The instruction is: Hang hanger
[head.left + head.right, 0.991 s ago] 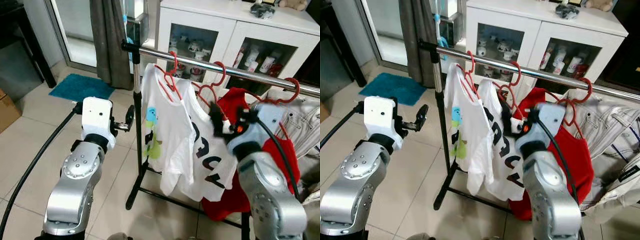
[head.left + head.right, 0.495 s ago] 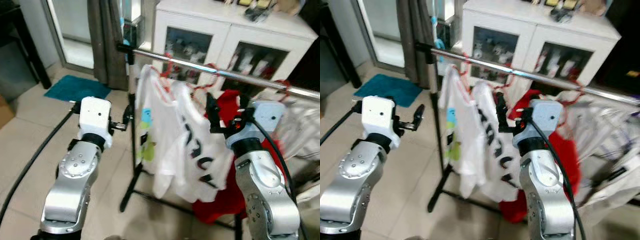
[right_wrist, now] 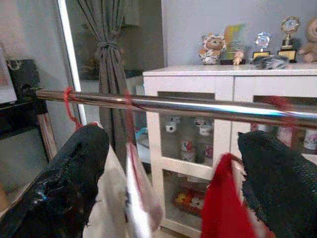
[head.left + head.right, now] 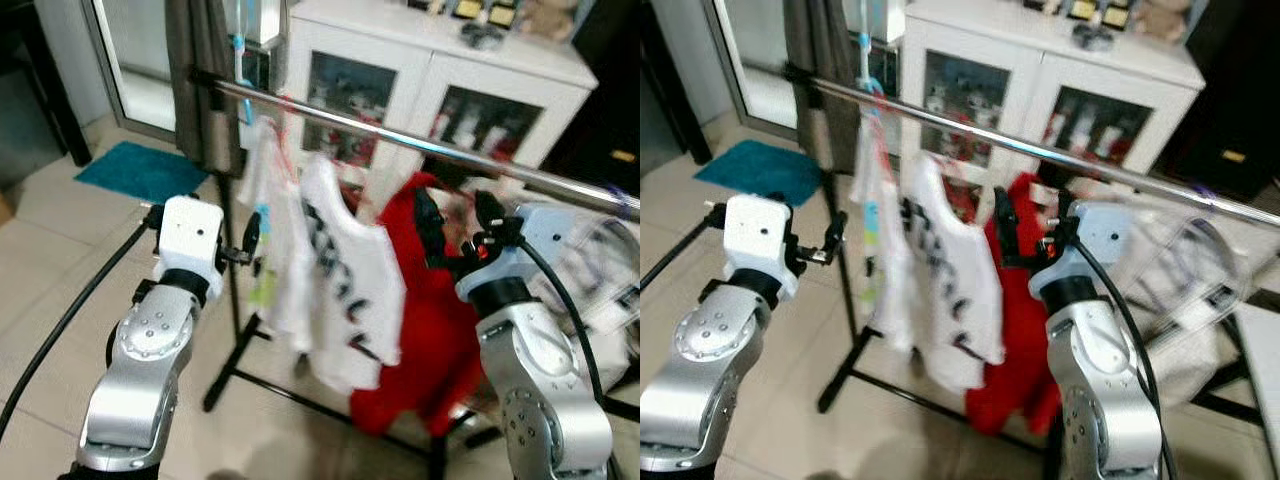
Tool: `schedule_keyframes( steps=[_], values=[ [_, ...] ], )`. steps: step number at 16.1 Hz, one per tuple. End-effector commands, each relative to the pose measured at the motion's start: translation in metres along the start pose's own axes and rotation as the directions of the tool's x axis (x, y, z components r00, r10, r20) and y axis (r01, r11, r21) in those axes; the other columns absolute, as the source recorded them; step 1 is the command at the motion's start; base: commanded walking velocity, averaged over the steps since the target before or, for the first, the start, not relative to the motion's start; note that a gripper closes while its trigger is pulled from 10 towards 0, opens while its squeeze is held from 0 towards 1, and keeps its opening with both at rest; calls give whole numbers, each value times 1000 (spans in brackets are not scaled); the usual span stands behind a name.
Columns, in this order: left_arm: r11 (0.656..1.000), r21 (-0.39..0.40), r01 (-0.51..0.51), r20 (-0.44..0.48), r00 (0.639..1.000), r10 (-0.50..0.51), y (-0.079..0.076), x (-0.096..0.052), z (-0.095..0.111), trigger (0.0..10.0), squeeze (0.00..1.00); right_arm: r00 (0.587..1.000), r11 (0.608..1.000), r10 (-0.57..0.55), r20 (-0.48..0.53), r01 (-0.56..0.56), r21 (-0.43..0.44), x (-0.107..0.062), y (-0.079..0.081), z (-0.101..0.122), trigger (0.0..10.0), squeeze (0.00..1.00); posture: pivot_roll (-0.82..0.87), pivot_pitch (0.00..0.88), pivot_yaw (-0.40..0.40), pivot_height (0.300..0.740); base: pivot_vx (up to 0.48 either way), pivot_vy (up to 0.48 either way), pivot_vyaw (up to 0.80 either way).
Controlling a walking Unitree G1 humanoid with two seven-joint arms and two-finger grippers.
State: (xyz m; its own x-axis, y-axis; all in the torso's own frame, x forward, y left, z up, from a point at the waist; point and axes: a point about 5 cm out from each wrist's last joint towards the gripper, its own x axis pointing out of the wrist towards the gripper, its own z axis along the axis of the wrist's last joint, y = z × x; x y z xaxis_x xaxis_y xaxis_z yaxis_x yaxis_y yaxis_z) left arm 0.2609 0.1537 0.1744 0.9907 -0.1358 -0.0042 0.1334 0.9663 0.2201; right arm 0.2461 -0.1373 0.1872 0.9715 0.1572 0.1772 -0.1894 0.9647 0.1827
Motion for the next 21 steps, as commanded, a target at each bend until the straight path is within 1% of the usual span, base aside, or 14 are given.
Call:
schedule_keyframes(
  steps=[1, 3, 5, 7, 8, 10, 12, 13, 14, 15, 16, 19, 21],
  values=[
    [999, 9, 31, 24, 999, -31, -8, 1, 4, 10000, 1000, 999, 998, -36, 2, 36, -49, -2, -10, 1, 10000, 569, 60, 33, -71, 740, 0, -401, 0],
    [999, 12, 33, 25, 999, -33, -7, 2, 4, 10000, 1000, 1000, 999, -25, 14, 26, -40, -1, -8, 1, 10000, 569, 58, 32, -69, 740, 0, -401, 0],
    [999, 18, 35, 24, 999, -36, -7, 2, 4, 10000, 1000, 1000, 999, -13, 25, 14, -51, 0, -6, 2, 10000, 573, 58, 32, -64, 740, 0, -401, 0],
    [999, 22, 35, 24, 999, -36, -5, 4, 4, 10000, 1000, 1000, 998, -10, 14, 11, -65, 1, -7, 2, 10000, 573, 55, 33, -60, 740, 0, -399, 0],
    [999, 25, 36, 25, 999, -37, -5, 4, 4, 10000, 1000, 1000, 997, -14, -5, 14, -74, 1, -8, 1, 10000, 569, 53, 34, -55, 740, 0, 0, 0],
    [998, -17, 65, 23, 998, -65, -7, 6, 4, 10000, 1000, 997, 996, -34, -67, 28, -89, 1, -10, -6, 10000, 580, 51, 33, -46, 740, 0, 0, 0],
    [997, -4, 79, 18, 997, -79, -8, 7, 3, 10000, 1000, 997, 993, -36, -70, 27, -116, 1, -10, -7, 10000, 584, 47, 34, -37, 740, 0, 0, 0],
    [996, -8, 93, 22, 995, -93, -10, 7, 3, 10000, 1000, 996, 994, -32, -81, 23, -105, 1, -9, -8, 10000, 569, 47, 34, -35, 740, 0, 0, 0],
    [995, 5, 102, 24, 994, -102, -12, 7, 3, 10000, 1000, 995, 995, -16, -94, 6, -99, 0, -7, -8, 10000, 569, 48, 33, -32, 740, 0, 0, 0],
    [995, 16, 101, 24, 995, -101, -12, 8, 3, 10000, 1000, 995, 994, -13, -101, 2, -105, 0, -6, -9, 10000, 569, 47, 33, -31, 740, 0, 0, 0],
    [995, 6, 100, 36, 994, -100, -12, 8, 3, 10000, 1000, 994, 995, -15, -112, 3, -103, 0, -5, -10, 10000, 569, 47, 33, -31, 740, 0, 0, 0],
    [996, 14, 90, 46, 995, -91, -10, 7, 3, 10000, 1000, 993, 994, -10, -121, -3, -106, 1, -4, -11, 10000, 565, 49, 34, -30, 740, 0, 0, 0],
    [994, 19, 104, 36, 994, -105, -11, 6, 1, 10000, 1000, 989, 995, 25, -149, -40, -96, 2, 1, -14, 10000, 565, 50, 33, -32, 740, 0, 0, 0]
  ],
)
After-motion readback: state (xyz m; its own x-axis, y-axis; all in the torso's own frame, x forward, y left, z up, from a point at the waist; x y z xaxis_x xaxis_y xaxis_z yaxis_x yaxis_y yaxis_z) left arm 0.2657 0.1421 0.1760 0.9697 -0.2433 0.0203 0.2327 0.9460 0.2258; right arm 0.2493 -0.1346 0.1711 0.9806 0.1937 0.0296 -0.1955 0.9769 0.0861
